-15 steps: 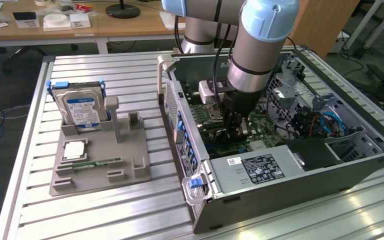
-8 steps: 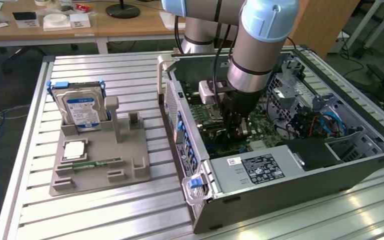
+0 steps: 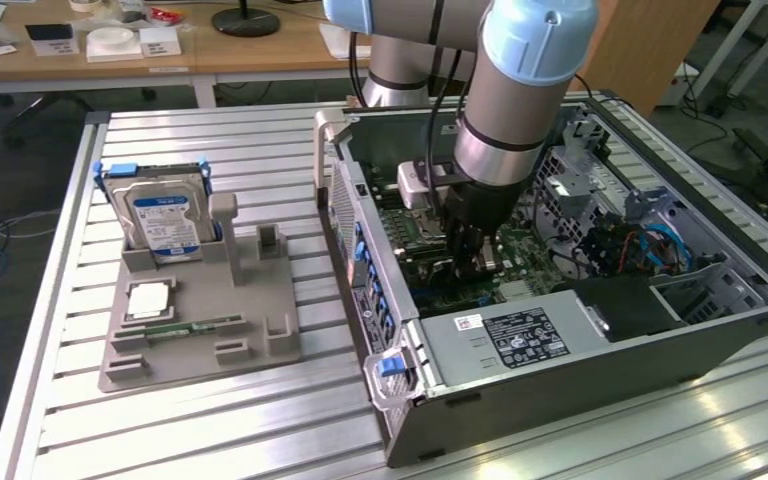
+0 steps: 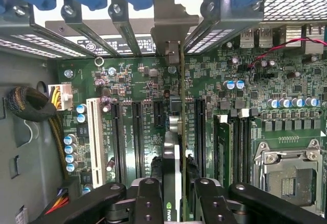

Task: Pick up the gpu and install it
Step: 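Insert the gpu into the slot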

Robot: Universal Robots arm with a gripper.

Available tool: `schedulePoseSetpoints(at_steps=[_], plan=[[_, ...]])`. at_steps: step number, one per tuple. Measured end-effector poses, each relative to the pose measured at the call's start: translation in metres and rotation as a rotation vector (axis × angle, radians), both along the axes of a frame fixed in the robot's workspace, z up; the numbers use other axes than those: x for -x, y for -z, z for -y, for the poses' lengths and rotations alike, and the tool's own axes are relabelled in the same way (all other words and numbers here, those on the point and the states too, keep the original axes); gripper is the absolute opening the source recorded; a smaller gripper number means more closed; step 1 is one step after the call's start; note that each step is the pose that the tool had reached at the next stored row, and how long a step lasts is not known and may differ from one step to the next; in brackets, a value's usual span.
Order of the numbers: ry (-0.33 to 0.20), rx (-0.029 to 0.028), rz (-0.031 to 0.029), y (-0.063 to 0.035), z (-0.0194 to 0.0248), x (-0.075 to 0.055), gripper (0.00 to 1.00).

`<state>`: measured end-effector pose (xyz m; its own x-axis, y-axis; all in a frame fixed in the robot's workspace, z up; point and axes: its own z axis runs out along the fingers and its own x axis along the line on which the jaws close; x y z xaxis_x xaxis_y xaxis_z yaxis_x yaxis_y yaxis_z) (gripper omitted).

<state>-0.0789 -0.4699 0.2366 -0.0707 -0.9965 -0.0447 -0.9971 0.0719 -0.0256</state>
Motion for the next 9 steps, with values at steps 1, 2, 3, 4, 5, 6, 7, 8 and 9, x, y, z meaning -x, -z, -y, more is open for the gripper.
schedulePoseSetpoints(at_steps=[1, 2, 3, 4, 5, 6, 7, 8, 9], plan=[[0.0, -0.0001, 0.0, 0.0, 0.0, 0.0, 0.29], [0.0, 0.0, 0.0, -0.0001, -0.0001, 0.0, 0.29], [0.0, -0.0003, 0.0, -0.0008, -0.0001, 0.0, 0.29], [0.0, -0.0004, 0.0, -0.0019, -0.0002, 0.0, 0.29], [0.0, -0.0001, 0.0, -0.0028, -0.0004, 0.0, 0.29], [0.0, -0.0002, 0.0, -0.0031, -0.0005, 0.0, 0.29], [0.0, -0.0001, 0.0, -0.0032, -0.0005, 0.0, 0.29], [0.0, -0.0001, 0.0, -0.0032, -0.0004, 0.0, 0.29], [0.0, 0.0, 0.0, -0.0032, -0.0004, 0.0, 0.29]])
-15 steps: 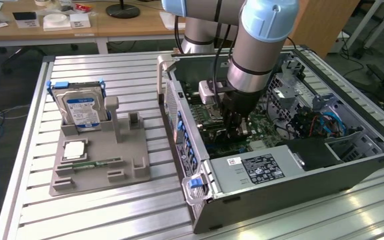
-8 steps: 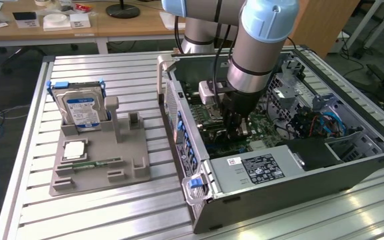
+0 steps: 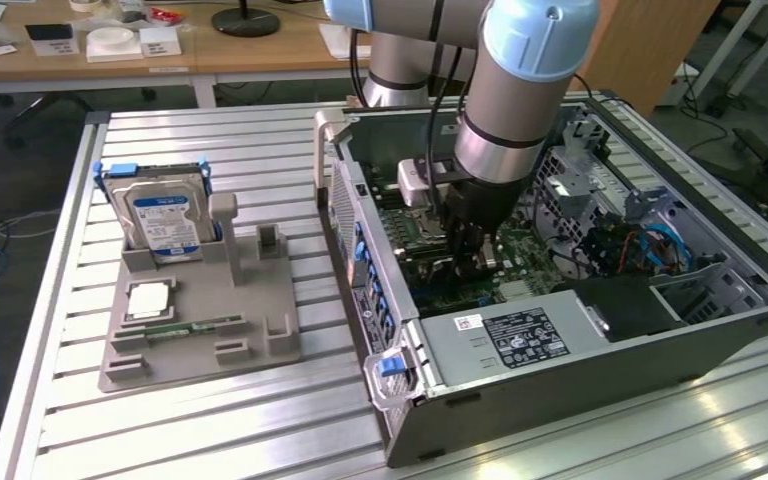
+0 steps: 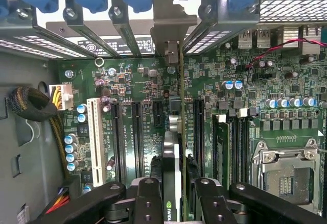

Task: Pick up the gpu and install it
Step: 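Insert the gpu into the slot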

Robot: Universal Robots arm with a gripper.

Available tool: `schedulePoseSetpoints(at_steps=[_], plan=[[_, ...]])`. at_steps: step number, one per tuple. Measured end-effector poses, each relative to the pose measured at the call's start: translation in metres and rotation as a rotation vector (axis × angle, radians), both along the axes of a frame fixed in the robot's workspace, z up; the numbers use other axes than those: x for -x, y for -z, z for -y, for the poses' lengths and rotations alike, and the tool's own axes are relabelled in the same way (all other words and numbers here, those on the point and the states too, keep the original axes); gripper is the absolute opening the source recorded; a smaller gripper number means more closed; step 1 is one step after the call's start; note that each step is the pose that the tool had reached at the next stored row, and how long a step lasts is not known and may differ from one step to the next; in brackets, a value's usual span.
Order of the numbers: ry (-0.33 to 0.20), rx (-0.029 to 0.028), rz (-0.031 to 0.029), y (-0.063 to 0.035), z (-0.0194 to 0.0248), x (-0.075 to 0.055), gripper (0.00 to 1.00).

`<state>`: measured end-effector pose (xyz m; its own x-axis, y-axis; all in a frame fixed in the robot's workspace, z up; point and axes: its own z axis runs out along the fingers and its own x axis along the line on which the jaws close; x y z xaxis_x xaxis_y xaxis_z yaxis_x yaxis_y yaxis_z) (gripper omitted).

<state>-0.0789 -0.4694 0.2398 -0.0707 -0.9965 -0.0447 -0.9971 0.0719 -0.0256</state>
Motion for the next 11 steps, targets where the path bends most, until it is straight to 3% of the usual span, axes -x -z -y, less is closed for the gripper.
schedulePoseSetpoints(at_steps=[6, 10, 11], plan=[[0.0, 0.0004, -0.0002, -0.0001, 0.0, 0.0, 0.31], [0.0, 0.0002, -0.0002, -0.0001, 0.0, 0.0, 0.48], [0.0, 0.0001, -0.0001, -0.0001, 0.0, 0.0, 0.48]])
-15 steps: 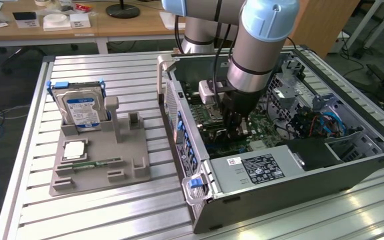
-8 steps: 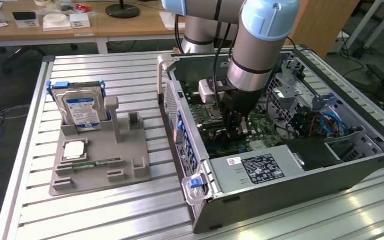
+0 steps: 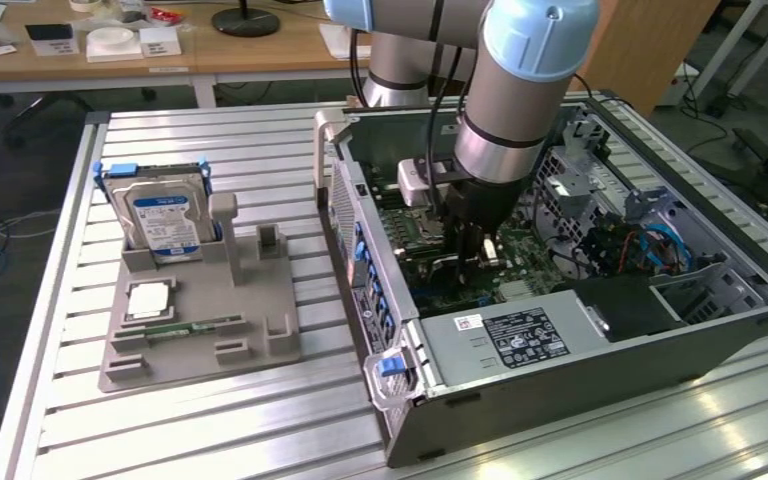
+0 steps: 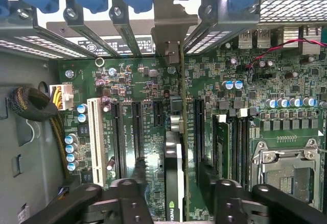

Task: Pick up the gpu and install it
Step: 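Insert the gpu into the slot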

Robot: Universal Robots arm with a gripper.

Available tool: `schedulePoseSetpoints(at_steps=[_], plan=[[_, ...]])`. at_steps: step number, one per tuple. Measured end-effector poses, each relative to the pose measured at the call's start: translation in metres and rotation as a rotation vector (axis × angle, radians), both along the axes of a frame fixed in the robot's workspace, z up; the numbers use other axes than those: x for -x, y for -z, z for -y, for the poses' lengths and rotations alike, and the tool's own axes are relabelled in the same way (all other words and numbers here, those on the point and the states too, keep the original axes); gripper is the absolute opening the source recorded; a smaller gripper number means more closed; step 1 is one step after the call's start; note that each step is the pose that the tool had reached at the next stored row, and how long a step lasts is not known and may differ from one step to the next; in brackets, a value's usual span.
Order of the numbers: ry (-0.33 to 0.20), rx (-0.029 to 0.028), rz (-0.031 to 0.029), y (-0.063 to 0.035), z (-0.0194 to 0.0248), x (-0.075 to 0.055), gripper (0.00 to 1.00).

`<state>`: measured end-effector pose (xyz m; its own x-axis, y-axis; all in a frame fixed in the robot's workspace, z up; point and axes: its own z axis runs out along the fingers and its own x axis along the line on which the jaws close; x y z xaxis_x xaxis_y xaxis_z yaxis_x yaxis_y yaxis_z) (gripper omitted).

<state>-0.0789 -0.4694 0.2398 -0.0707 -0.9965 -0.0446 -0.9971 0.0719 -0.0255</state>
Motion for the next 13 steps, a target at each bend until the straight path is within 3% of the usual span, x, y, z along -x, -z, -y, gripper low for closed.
schedulePoseSetpoints(at_steps=[1, 3, 7, 13], plan=[[0.0, 0.0, 0.0, 0.0, 0.0, 0.0, 0.55], [0.0, -0.0003, 0.0001, 0.0001, -0.0008, 0.0001, 0.55], [0.0, -0.0004, 0.0001, 0.0, -0.0078, 0.0, 0.55], [0.0, -0.0003, 0.0, 0.0, -0.0085, 0.0, 0.55]])
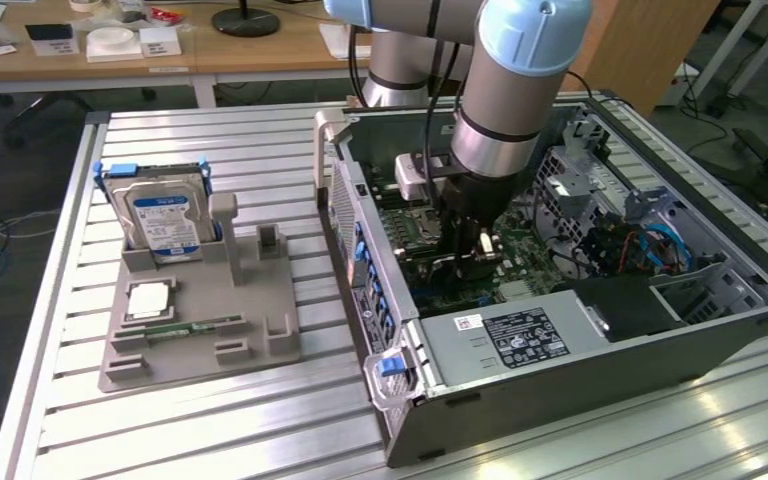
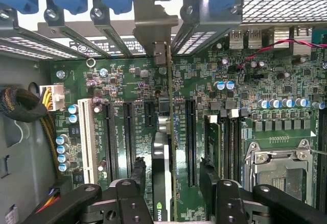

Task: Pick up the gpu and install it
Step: 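Insert the gpu into the slot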

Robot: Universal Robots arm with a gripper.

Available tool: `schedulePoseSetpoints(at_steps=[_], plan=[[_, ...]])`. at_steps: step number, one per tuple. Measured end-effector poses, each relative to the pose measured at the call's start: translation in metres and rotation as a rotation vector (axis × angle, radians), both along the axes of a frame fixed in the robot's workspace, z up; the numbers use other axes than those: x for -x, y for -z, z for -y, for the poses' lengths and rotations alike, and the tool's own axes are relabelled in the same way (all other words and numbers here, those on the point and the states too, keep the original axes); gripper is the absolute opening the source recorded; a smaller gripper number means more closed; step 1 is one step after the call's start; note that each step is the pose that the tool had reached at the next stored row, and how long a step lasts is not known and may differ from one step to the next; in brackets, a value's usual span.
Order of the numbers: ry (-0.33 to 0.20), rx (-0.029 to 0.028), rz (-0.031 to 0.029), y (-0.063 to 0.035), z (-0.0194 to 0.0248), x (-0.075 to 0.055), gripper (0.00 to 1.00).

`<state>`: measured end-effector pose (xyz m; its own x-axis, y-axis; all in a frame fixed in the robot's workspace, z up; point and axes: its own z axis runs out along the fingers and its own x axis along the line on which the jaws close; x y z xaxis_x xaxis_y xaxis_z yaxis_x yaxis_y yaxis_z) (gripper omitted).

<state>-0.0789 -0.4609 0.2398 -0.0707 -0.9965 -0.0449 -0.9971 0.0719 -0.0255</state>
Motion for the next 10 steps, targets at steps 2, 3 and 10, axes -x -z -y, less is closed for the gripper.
schedulePoseSetpoints(at_steps=[2, 3, 10], plan=[[0.0, 0.0, 0.0, 0.0, 0.0, 0.0, 0.55], [0.0, 0.0, 0.0, 0.0, 0.0, 0.0, 0.55], [0.0, 0.0012, -0.0003, -0.0003, 0.0002, 0.0001, 0.35]])
